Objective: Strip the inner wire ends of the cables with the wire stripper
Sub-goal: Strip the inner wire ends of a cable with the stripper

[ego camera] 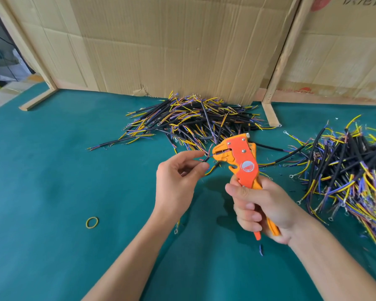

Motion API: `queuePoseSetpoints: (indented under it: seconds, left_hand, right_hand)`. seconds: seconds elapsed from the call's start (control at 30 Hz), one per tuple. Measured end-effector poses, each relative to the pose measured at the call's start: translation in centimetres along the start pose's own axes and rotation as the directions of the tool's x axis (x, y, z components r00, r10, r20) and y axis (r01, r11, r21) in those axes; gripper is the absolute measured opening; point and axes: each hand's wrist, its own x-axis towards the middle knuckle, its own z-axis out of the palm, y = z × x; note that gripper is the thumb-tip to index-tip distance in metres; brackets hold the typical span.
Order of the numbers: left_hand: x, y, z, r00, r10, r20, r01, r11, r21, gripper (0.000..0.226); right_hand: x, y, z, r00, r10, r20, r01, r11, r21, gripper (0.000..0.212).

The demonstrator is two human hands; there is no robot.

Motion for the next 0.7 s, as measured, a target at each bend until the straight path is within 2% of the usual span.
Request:
queuePoseSetpoints:
  seconds: [0.13,0.23,0.33,0.47,0.6,0.7]
  left_hand:
    - [0.08,-0.22,0.04,0.996,-0.054,0.064,0.063,0.988,-0.141,0.023]
    - [0.30,-0.24,-0.13,0.990,-0.101,0.102,0.123,0.964,-0.237,0.027]
    - [0.57,-0.04,-0.35,0.990,-0.114,0.089,0.133,0.957,-0.258,0.028]
    - [0.42,-0.07,-0.28,0.994,-0.105,0.005,0.105,0.981,-0.165,0.028]
    - [0.16,0.21,-0.08,0.996,-0.025,-0.089,0.023,0.999,-0.022,0.031]
    - [-0.06,0.54,0.05,0.994,0.045,-0.103,-0.039,0.997,0.061,0.035]
  right_hand:
    - [-0.13,-0.09,-0.33,0.998,-0.010,0.066,0.000,0.989,0.150,0.020]
    - [0.03,0.03,-0.63,0.999,-0.026,0.045,0.016,0.977,0.211,0.023]
    - [0.05,0.06,-0.95,0.995,-0.034,0.089,0.017,0.983,0.180,0.033]
    - [-0.25,0.15,-0.82,0.979,-0.005,0.201,-0.012,0.997,0.082,0.036]
    - [-0.27,0.07,-0.55,0.986,0.024,0.168,-0.034,0.998,0.057,0.038]
    - [-0.23,0.07,-0.44,0.988,0.033,0.152,-0.041,0.998,0.052,0.039]
